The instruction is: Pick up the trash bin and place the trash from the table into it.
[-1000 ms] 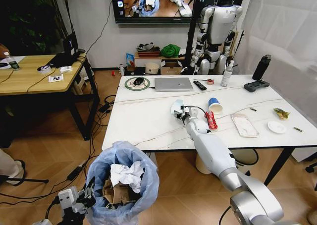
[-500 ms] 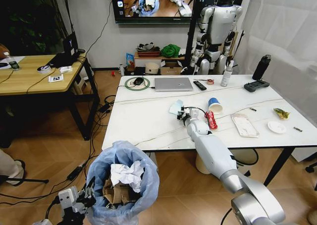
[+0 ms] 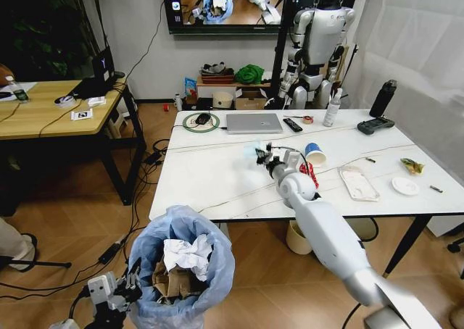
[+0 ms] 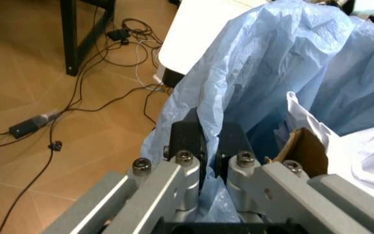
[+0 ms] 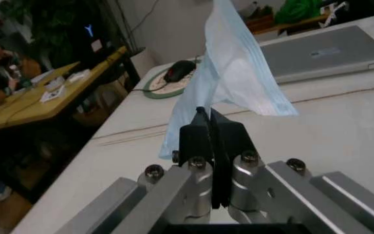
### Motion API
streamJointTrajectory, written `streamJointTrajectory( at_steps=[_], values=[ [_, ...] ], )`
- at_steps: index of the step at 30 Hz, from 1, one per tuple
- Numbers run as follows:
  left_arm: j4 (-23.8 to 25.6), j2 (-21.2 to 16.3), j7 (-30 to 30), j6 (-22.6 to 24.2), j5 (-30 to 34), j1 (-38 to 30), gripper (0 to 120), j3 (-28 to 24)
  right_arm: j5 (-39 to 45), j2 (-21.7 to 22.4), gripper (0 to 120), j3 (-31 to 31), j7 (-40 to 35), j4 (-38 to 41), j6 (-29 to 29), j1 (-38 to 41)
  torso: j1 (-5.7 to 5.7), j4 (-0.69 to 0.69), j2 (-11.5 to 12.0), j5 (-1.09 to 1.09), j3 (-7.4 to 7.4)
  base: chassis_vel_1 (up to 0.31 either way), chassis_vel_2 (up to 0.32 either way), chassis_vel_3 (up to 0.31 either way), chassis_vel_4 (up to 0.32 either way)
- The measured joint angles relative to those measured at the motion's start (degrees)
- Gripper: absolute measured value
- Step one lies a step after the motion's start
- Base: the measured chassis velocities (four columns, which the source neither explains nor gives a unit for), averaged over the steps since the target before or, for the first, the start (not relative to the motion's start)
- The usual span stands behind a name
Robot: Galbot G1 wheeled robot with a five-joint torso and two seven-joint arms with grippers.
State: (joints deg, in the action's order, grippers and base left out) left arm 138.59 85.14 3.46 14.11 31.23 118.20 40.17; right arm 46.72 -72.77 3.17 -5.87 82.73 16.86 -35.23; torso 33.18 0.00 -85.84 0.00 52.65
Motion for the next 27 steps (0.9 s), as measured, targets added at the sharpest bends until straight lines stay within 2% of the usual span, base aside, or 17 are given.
streamJointTrajectory(
  at_steps=[2,3,7,9,14,20,27],
  values=[
    [0.0,-0.07,0.0,0.02,0.13,-0.09,0,0.05,2.81,2.43,0,-0.85,-0.22,5.92,-0.05,-1.59,0.0,0.0,0.0,0.01,0.0,0.0,0.0,0.0,0.0],
    [0.0,-0.07,0.0,0.02,0.13,-0.09,0,0.05,2.81,2.43,0,-0.85,-0.22,5.92,-0.05,-1.59,0.0,0.0,0.0,0.01,0.0,0.0,0.0,0.0,0.0],
    [0.0,-0.09,0.0,0.05,0.27,-0.16,0,0.07,7.58,9.75,0,-3.76,0.1,19.55,-1.14,-5.9,0.0,-0.01,0.0,0.0,0.0,0.0,0.0,0.0,0.0],
    [0.0,-0.1,0.0,0.05,0.28,-0.16,0,0.08,8.01,10.84,0,-4.27,0.26,21.51,-1.4,-6.73,0.0,0.0,0.0,0.0,-0.01,0.0,0.0,0.0,0.0],
    [0.14,-0.19,-0.01,0.06,0.28,0.01,0,0.26,8.82,18.14,0,-9.49,2.89,36.64,-2.54,-15.01,0.0,-0.01,0.0,0.0,-0.01,0.0,0.0,0.0,0.0],
    [0.18,-0.29,0.04,0.23,0.52,-0.25,0,0.49,6.59,22.77,0,-15.42,7.82,43.82,-4.87,-20.19,-0.01,0.0,-0.01,0.0,-0.01,0.0,0.0,0.0,0.0],
    [0.16,-0.08,0.19,0.48,0.47,-0.5,0,0.18,4.12,26.88,0,-18.11,13.93,45.73,-5.86,-23.28,-0.01,0.01,0.0,0.01,0.0,0.0,0.0,0.0,0.0]
  ],
)
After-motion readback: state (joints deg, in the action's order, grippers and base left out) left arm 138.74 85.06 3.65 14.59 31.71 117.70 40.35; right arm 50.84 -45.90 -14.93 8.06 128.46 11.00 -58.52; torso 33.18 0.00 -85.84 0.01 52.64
